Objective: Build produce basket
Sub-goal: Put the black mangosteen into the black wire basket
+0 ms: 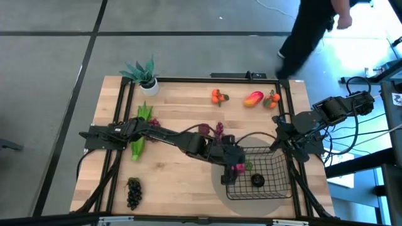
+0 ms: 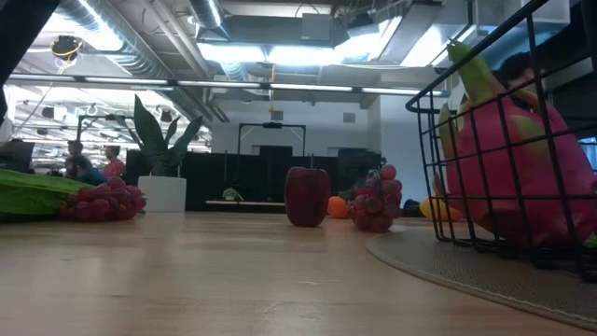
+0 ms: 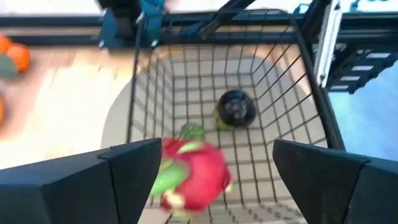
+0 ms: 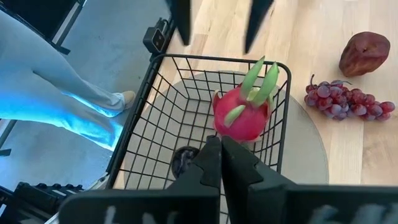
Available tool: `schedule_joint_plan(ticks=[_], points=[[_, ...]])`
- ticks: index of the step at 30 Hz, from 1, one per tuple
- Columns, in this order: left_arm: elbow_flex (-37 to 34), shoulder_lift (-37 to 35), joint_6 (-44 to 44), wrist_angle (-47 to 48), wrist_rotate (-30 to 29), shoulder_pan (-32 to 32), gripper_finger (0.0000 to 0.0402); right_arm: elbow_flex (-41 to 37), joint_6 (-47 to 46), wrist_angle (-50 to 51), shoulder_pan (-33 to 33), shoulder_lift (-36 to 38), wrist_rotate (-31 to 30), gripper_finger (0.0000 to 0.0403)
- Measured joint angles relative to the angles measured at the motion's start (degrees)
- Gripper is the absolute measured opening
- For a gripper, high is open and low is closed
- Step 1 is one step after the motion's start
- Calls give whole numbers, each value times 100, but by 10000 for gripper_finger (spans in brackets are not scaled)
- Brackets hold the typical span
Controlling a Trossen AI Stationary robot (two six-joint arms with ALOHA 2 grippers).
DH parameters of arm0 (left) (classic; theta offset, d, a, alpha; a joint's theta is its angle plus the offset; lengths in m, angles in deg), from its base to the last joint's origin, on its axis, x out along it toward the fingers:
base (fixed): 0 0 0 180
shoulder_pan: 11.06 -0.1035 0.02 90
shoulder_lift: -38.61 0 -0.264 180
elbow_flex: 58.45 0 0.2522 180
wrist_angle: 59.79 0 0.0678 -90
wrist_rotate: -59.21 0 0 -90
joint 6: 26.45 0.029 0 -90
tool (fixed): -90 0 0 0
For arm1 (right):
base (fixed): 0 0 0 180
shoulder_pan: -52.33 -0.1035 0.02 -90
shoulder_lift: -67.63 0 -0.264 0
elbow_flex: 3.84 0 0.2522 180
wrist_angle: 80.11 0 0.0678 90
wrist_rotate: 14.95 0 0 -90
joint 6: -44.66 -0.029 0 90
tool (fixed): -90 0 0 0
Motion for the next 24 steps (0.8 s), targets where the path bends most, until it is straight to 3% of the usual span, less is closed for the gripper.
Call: schedule_joint_plan(ticks=[8, 13, 18, 24], points=[[-8, -121, -814, 808, 31, -188, 295, 0, -1163, -233, -1, -45, 10, 0], [-21, -323, -1010, 1186, -10, -363, 295, 0, -750, -59, -1, -78, 273, 0], [-19, -612, -1423, 1742, -436, -596, 295, 0, -874, -40, 71, -108, -330, 0], [-27, -905, -1712, 2602, -555, -872, 295, 2, -664, 409, 175, -237, -353, 0]])
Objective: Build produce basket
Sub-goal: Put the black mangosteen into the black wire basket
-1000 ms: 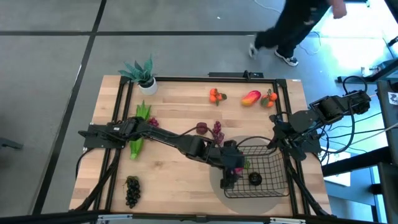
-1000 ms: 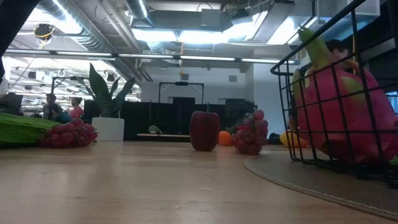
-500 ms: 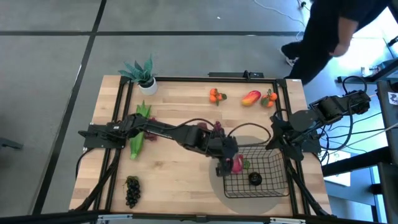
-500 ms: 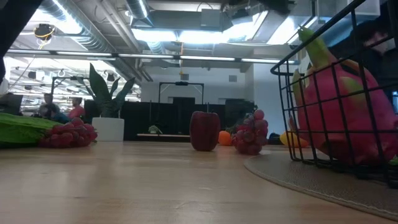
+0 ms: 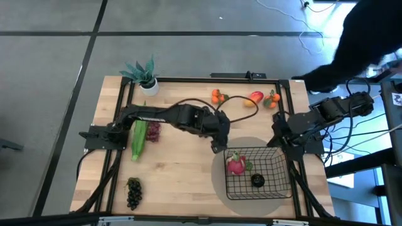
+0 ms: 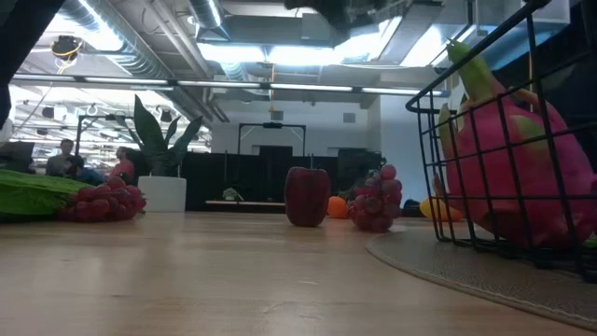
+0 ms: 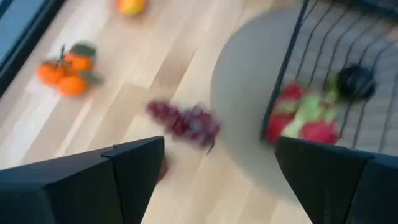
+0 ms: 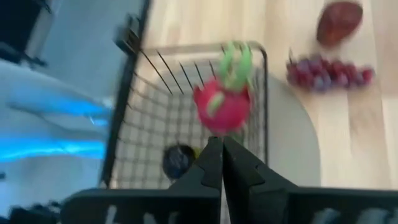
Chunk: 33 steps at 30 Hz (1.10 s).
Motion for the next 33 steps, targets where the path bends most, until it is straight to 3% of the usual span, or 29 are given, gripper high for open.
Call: schedule_joint_plan(ticks=[6, 15, 22, 26, 33], points=[[14, -276, -17, 708, -34, -195, 295, -2, -316, 812, 82, -561, 106, 0], [16, -688, 10, 1525, -3, -349, 295, -362, -1011, 951, 61, -1557, 1584, 0], [17, -1134, 209, 1634, 6, -261, 295, -1366, -1335, -46, 50, -2019, 2428, 0], [6, -1223, 351, 1677, 45, -174, 295, -1743, -1309, -832, -67, -2179, 2472, 0], [8, -1245, 355, 1716, 55, -94, 295, -2193, -1712, -1284, -356, -2491, 2461, 0]])
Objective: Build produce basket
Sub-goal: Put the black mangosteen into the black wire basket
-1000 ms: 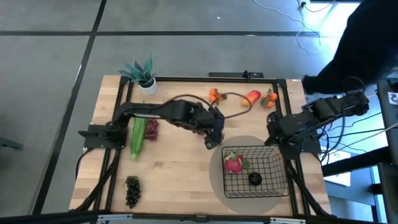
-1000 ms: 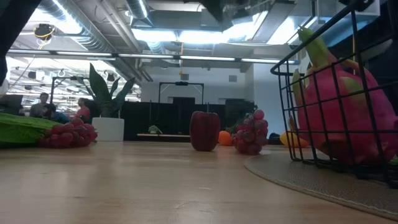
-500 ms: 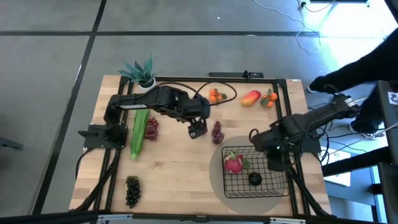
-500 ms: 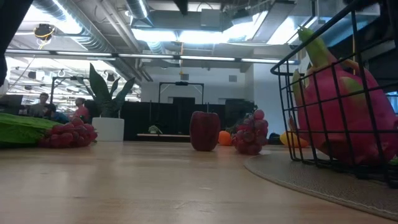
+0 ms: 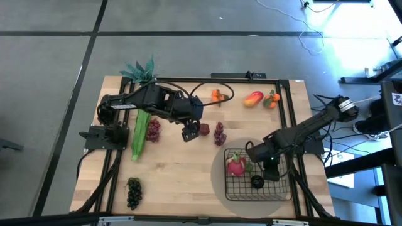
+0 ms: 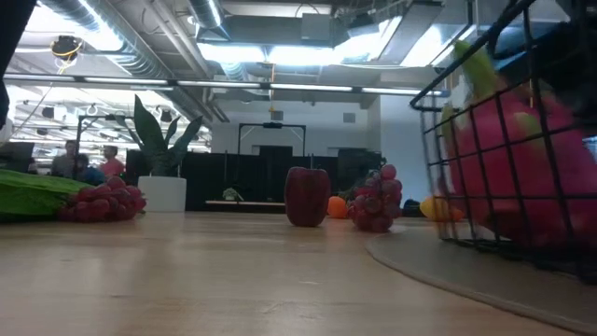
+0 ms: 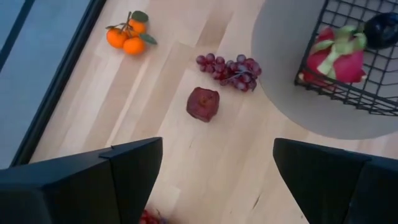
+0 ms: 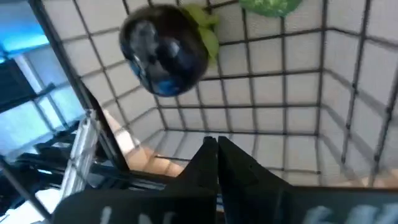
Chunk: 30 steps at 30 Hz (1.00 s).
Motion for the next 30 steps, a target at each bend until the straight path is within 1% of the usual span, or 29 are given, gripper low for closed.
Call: schedule_joint_plan(ticks=[4, 8, 11, 14, 18, 21, 24, 28, 30], points=[[0, 1, -2, -7, 4, 4, 295, 7, 109, -111, -133, -99, 60, 0], [0, 2, -6, -11, -3, 0, 295, 216, 162, -75, -186, -43, -309, 0], [0, 2, -6, -11, -1, 5, 295, 350, 157, 6, -188, -10, -473, 0], [0, 4, -8, -13, -3, 0, 295, 589, 156, 244, -188, 48, -695, 0], [0, 4, -11, -15, -3, 0, 295, 1106, 181, 412, -260, 203, -729, 0], [0, 4, -4, -15, -3, 2, 295, 1491, 306, 401, -510, 299, -609, 0], [0, 7, 106, -14, -5, 0, 295, 1693, 306, 378, -874, 305, -471, 0], [0, 7, 332, -15, -46, 1, 295, 1676, 103, -78, -1399, 220, -350, 0], [0, 7, 440, -17, -68, 1, 295, 1629, -70, -353, -1559, 118, -343, 0]])
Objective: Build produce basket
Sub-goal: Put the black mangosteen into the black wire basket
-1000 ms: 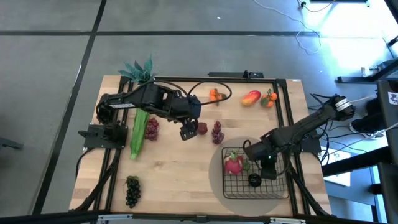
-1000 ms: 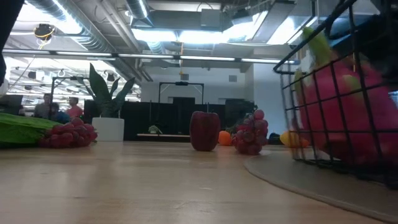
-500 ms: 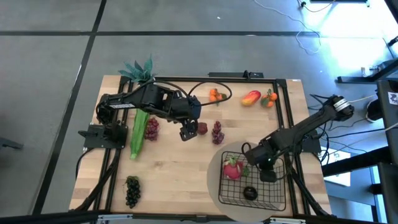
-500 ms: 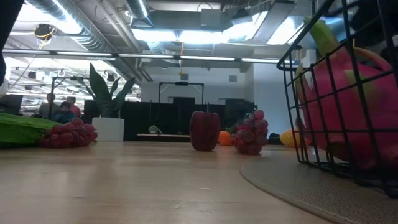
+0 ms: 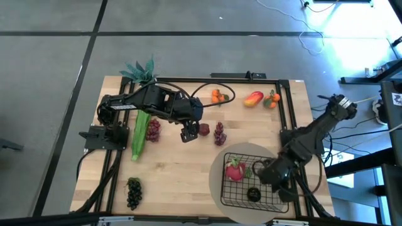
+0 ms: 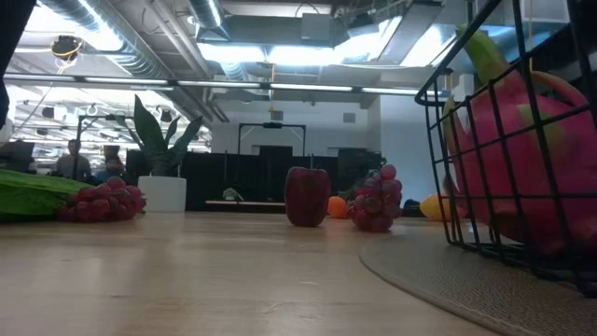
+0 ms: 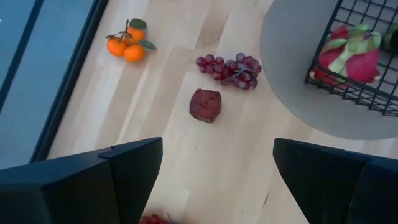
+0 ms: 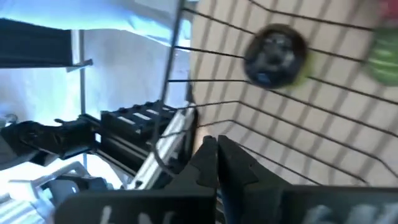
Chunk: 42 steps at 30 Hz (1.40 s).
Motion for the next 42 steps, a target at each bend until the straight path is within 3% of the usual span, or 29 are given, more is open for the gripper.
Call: schedule_joint_plan(ticks=[5, 24, 42], points=[[0, 0, 302, -33, -5, -1, 295, -208, -496, -717, -176, -400, 121, 0], [0, 2, 745, -38, -2, -1, 295, -230, -405, -655, -138, -2044, -87, 0], [0, 2, 745, -35, 0, -27, 295, -226, 809, -1409, 216, -2148, -1373, 0]])
